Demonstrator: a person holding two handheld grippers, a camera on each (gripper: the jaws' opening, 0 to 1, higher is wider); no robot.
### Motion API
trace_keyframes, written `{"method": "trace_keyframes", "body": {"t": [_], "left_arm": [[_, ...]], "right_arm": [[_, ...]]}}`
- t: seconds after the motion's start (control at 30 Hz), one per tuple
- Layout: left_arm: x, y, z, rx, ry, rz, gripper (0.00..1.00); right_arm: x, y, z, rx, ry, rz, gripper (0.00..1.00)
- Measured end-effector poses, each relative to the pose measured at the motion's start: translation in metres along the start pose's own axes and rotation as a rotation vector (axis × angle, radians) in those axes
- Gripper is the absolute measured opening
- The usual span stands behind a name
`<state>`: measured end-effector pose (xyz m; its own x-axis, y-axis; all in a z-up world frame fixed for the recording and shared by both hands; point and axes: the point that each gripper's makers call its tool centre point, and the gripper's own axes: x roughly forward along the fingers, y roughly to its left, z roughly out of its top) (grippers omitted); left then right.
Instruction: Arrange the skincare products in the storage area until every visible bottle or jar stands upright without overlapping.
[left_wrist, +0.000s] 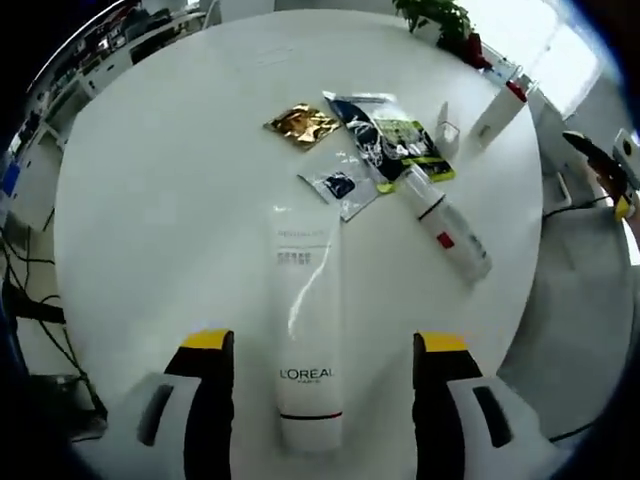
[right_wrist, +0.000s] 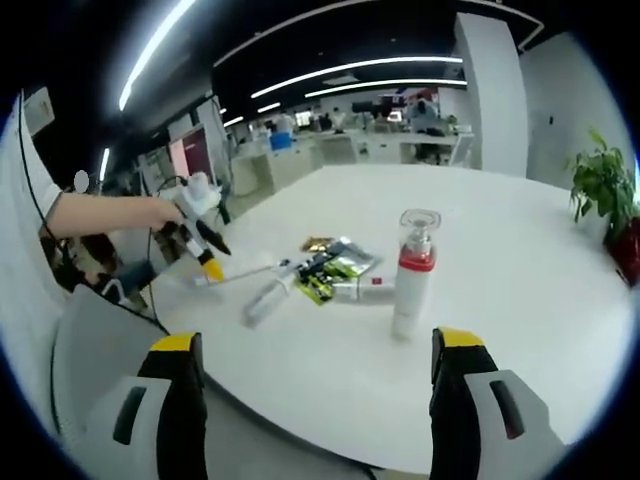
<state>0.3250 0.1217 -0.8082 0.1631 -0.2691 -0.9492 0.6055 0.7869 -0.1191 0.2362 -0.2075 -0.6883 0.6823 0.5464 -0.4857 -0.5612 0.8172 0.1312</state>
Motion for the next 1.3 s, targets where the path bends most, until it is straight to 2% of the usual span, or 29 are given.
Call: {"method": "trace_keyframes", "body": {"t": [0.1,0.2,0.37,0.5,0.7,0.93,1.0,1.07,1.17,1.3], "left_arm": [[0.006,0.003,0.001,0.024,0.041,0.012,0.55],[0.013,0.007,0.005,0.031,0.049,0.013,0.51],[0.023,0.01,0.001,0.064,0.1,0.022,0.47],[0.028,0.012,0.003,0.065,0.101,0.021,0.4],[0.028,0.023,0.002,0.086,0.12,0.059,0.29],[0.028,0.027,0.002,0.105,0.126,0.093,0.34],[0.028,0.027,0.003,0.118,0.123,0.104,0.34],[0.027,0.027,0.003,0.097,0.111,0.114,0.33],[0.027,0.027,0.009,0.051,0.039,0.119,0.32],[0.023,0.026,0.007,0.04,0.016,0.128,0.32]], "right_arm": [[-0.001,-0.002,0.002,0.003,-0.01,-0.014,0.92],[0.0,0.001,0.002,-0.007,-0.007,-0.011,0.91],[-0.001,0.003,0.001,-0.016,0.0,-0.008,0.91],[-0.001,0.0,0.002,-0.003,-0.007,-0.014,0.9],[-0.001,-0.001,0.003,0.0,-0.012,-0.018,0.9],[-0.001,-0.002,0.003,0.006,-0.013,-0.018,0.89],[0.0,-0.002,0.002,0.005,-0.008,-0.014,0.89],[0.001,-0.001,0.0,0.001,0.002,-0.009,0.89],[0.001,0.001,0.0,-0.004,0.008,0.001,0.88],[0.001,0.001,0.0,-0.011,0.008,0.004,0.86]]}}
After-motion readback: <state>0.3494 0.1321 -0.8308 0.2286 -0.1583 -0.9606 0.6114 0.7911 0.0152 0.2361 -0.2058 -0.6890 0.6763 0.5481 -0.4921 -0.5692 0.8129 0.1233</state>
